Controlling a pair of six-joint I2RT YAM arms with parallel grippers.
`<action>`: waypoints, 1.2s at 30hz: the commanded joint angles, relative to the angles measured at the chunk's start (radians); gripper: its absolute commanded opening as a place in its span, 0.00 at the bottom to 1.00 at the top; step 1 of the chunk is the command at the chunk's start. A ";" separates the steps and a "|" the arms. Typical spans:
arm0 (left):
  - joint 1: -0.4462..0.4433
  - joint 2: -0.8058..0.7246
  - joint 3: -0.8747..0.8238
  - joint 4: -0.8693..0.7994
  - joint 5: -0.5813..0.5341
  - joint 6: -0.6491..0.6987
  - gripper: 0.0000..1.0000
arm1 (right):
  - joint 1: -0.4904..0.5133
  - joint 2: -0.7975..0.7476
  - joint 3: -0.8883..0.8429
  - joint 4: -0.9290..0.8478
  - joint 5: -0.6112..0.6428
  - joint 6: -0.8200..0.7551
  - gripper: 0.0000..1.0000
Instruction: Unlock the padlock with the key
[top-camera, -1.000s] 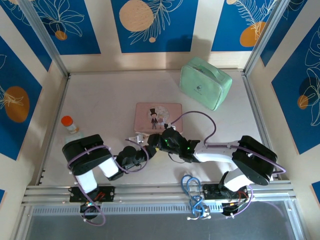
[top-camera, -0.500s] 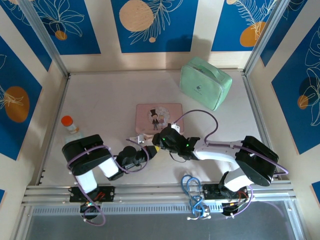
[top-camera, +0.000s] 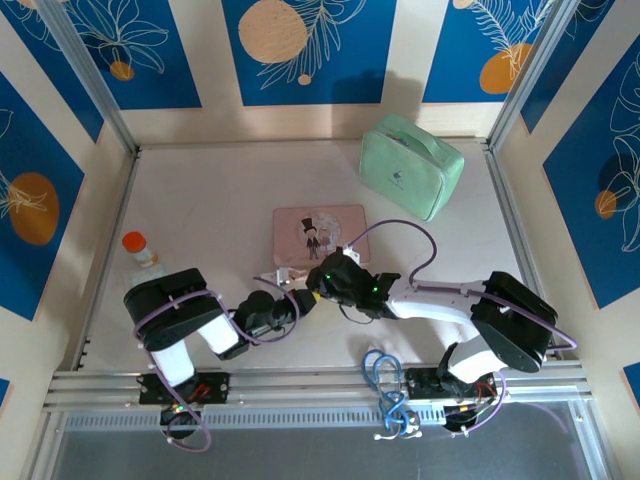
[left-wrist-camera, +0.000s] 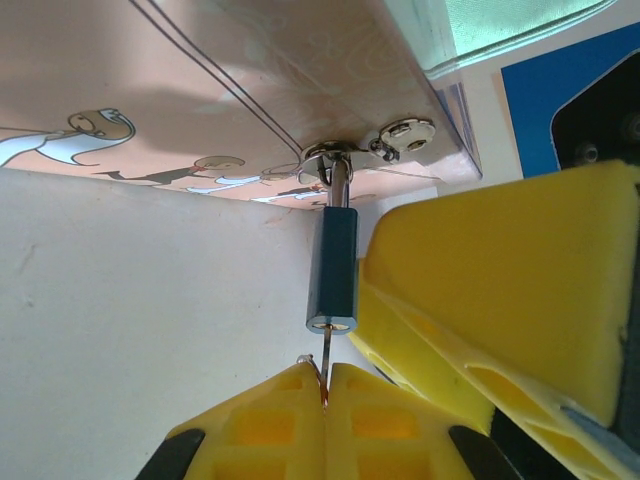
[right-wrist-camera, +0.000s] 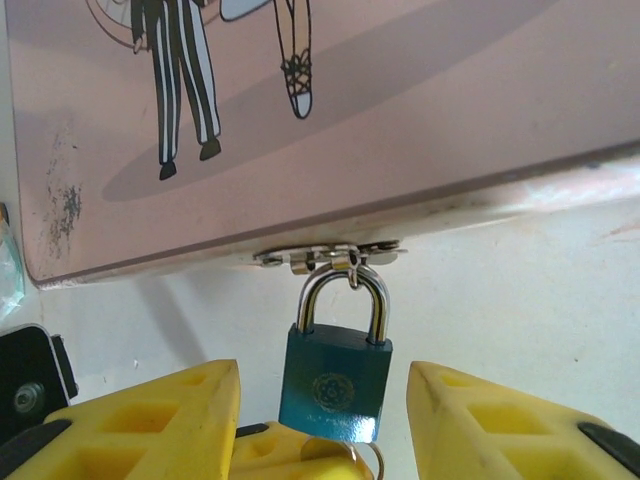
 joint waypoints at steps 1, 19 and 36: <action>-0.008 -0.029 0.027 0.063 0.010 -0.002 0.00 | 0.008 -0.023 0.020 -0.036 0.009 0.034 0.48; -0.008 -0.028 0.030 0.063 0.010 -0.010 0.00 | -0.044 0.025 0.074 -0.060 -0.071 0.034 0.46; -0.008 -0.047 0.034 0.063 0.013 -0.006 0.00 | -0.064 0.088 0.128 -0.172 -0.085 0.086 0.43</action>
